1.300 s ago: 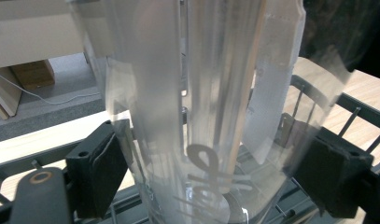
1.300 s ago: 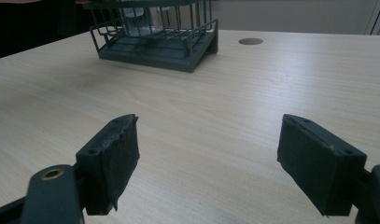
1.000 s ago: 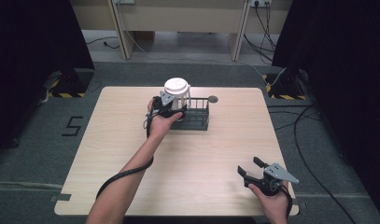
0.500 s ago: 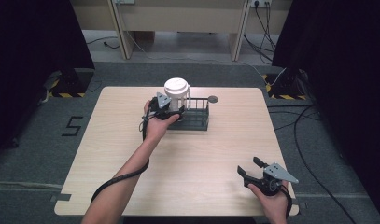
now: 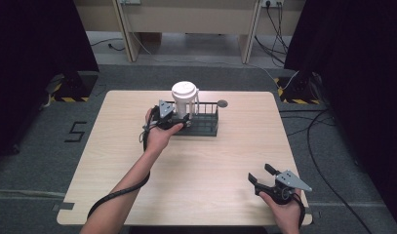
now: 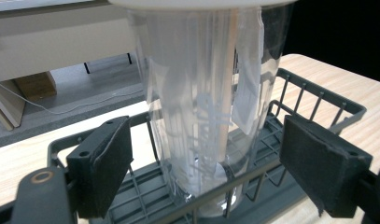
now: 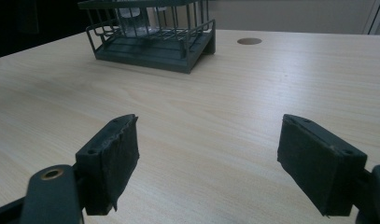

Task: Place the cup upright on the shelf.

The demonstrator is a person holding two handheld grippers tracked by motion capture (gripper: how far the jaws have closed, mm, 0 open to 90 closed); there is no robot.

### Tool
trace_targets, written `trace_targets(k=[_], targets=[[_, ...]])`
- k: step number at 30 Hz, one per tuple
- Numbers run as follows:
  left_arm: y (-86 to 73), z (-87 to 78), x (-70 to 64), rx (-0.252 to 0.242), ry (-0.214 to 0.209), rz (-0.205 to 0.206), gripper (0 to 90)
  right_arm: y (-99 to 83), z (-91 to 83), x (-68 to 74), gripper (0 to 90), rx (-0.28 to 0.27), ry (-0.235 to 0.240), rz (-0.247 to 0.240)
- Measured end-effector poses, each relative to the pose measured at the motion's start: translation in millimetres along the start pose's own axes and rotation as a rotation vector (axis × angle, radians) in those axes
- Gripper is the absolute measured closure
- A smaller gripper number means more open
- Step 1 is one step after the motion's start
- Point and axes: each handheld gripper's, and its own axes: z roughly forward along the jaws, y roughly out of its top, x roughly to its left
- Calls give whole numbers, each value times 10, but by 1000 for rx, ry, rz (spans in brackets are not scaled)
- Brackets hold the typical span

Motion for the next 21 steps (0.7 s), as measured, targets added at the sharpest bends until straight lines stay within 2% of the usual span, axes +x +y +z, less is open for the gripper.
trace_targets(k=[10,21], targets=[[-31,-181,5,-6,-26,20,176,0,-1,-1,212,1,-3,1],[-80,-361,43,-20,-39,4,177,0,0,1,213,-1,-4,1]])
